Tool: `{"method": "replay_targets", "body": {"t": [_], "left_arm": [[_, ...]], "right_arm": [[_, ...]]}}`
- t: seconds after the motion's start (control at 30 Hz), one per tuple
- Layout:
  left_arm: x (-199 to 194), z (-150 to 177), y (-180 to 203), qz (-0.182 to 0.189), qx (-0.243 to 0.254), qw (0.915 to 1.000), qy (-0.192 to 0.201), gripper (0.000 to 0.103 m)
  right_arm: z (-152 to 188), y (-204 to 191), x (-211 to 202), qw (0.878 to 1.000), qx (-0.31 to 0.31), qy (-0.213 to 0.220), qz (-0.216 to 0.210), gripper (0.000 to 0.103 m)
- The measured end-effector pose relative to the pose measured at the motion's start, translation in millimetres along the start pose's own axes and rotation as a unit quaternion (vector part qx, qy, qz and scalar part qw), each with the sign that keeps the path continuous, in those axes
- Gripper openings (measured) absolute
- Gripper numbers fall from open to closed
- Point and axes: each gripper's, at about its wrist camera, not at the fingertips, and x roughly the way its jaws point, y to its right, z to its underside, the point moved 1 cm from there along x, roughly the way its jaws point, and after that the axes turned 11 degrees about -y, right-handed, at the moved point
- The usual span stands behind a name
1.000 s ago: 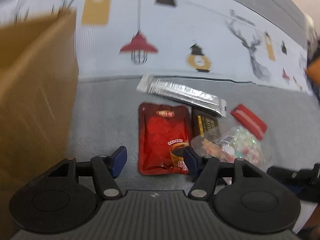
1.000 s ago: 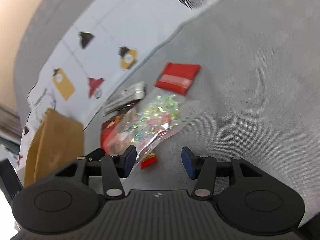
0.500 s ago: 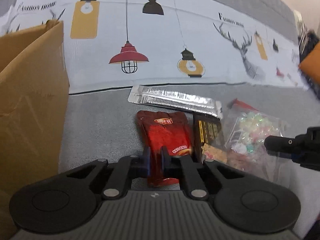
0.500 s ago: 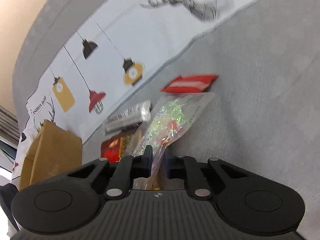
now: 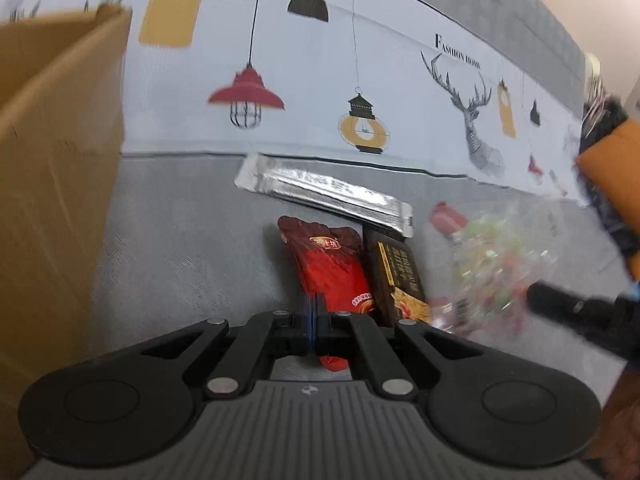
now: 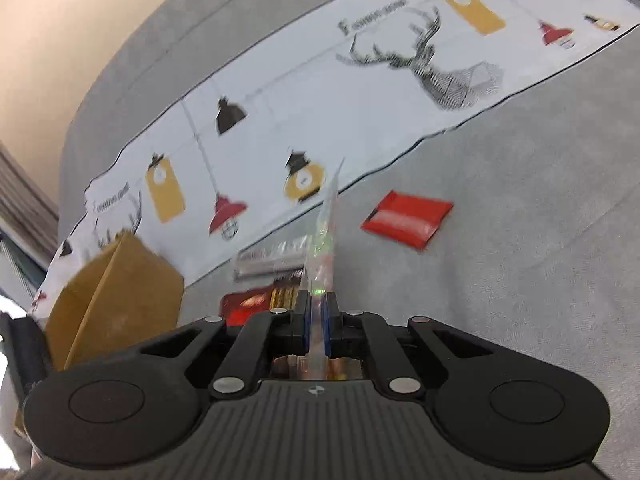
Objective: Organize snacks
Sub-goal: 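Grasp the clear candy bag with the right gripper while the left grasps the red coffee sachet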
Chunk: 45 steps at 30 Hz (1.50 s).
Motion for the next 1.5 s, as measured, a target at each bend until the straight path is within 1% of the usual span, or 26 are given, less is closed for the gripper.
{"method": "replay_targets", "body": {"t": [0.03,0.07,0.2,0.27,0.3,0.33,0.37,0.4,0.43,0.47,0.5,0.53,0.6,0.63,0.67,0.7,0.73,0.8,0.83,0.87,1.0,1.1,1.23,1.4,1.47,1.5], "left_arm": [[1.9,-0.5,-2.7,0.016,-0.013,0.9998,-0.005,0.000],[3.9,-1.0,-3.8,0.020,-0.018,0.9996,-0.009,0.001],[16.6,1.1,-6.3,0.009,-0.022,0.9994,-0.024,0.005],[17.1,1.4,-6.6,0.015,-0.023,0.9994,-0.021,0.016],[18.2,0.0,-8.4,0.029,-0.033,0.9988,-0.024,0.021],[19.7,-1.2,-9.7,0.045,-0.040,0.9978,-0.026,0.038],[21.4,-2.3,-9.7,0.064,-0.042,0.9968,-0.026,0.050],[22.1,-2.7,-7.7,0.068,-0.036,0.9968,-0.023,0.054],[23.3,-2.4,-3.9,0.069,-0.023,0.9972,-0.021,0.063],[24.6,-1.3,1.2,0.069,-0.005,0.9975,-0.017,0.073],[25.8,0.6,7.9,0.065,0.018,0.9976,-0.013,0.075],[26.6,3.3,14.5,0.053,0.035,0.9980,-0.007,0.076],[27.5,8.5,24.2,0.029,0.056,0.9980,0.003,0.076],[27.6,9.3,25.7,0.026,0.056,0.9981,0.005,0.073],[27.5,9.2,24.9,0.027,0.052,0.9982,0.006,0.063],[26.6,8.3,22.7,0.037,0.048,0.9981,0.006,0.059],[26.1,7.4,20.1,0.045,0.043,0.9980,0.005,0.051],[24.2,5.7,15.3,0.056,0.038,0.9977,0.007,0.041],[23.5,4.9,13.5,0.056,0.034,0.9978,0.009,0.017],[24.3,4.2,12.4,0.039,0.029,0.9988,0.005,0.010],[20.4,2.6,0.6,0.064,-0.009,0.9979,-0.003,0.009],[13.7,1.5,5.6,0.059,0.008,0.9982,0.008,0.008],[4.2,-4.1,6.3,0.068,-0.005,0.9975,0.017,0.005],[-29.5,-16.2,13.7,0.072,0.014,0.9955,0.060,0.001],[-34.7,-17.2,14.0,0.072,0.015,0.9954,0.062,0.001],[-32.1,-16.7,14.1,0.068,0.020,0.9961,0.053,0.001]], "right_arm": [[1.1,-1.3,1.1,1.000,-0.005,-0.007,-0.007,0.006],[1.6,-3.1,3.1,1.000,-0.012,-0.014,-0.011,0.006],[4.5,-1.5,15.1,0.999,-0.010,-0.044,-0.003,0.011],[5.1,2.1,22.3,0.998,0.004,-0.058,0.000,0.013],[5.4,3.1,24.7,0.998,0.009,-0.063,-0.001,0.017],[5.5,3.7,27.6,0.997,0.014,-0.069,-0.003,0.018],[5.9,3.4,30.7,0.997,0.017,-0.076,-0.007,0.018],[6.4,3.2,33.5,0.996,0.020,-0.081,-0.008,0.023],[7.0,2.7,35.7,0.996,0.021,-0.082,-0.001,0.035],[7.4,2.3,38.5,0.996,0.021,-0.085,0.009,0.042],[7.9,3.2,42.2,0.995,0.024,-0.091,0.014,0.056],[8.8,5.3,45.7,0.995,0.031,-0.098,0.016,0.062],[9.7,7.9,47.5,0.994,0.042,-0.096,0.012,0.062],[9.1,7.3,47.3,0.995,0.038,-0.095,0.015,0.052],[8.8,6.3,45.8,0.995,0.030,-0.089,0.031,0.043],[8.5,6.5,44.6,0.995,0.026,-0.085,0.039,0.032],[7.7,9.2,42.0,0.996,0.035,-0.079,0.032,0.021],[5.8,10.8,36.1,0.997,0.041,-0.064,0.020,0.016],[5.1,9.6,34.1,0.997,0.033,-0.059,0.026,0.015],[5.0,8.9,32.5,0.998,0.029,-0.055,0.033,0.015],[2.5,16.8,26.7,0.997,0.050,-0.043,0.048,0.015],[1.2,21.4,24.2,0.996,0.060,-0.040,0.046,0.015],[1.5,18.8,22.5,0.997,0.051,-0.035,0.045,0.015],[-1.2,15.7,12.0,0.999,0.043,-0.008,0.031,0.011],[-2.7,10.5,8.5,0.999,0.035,0.003,0.025,0.010],[-3.1,7.3,8.3,0.999,0.029,0.005,0.023,0.009]]}}
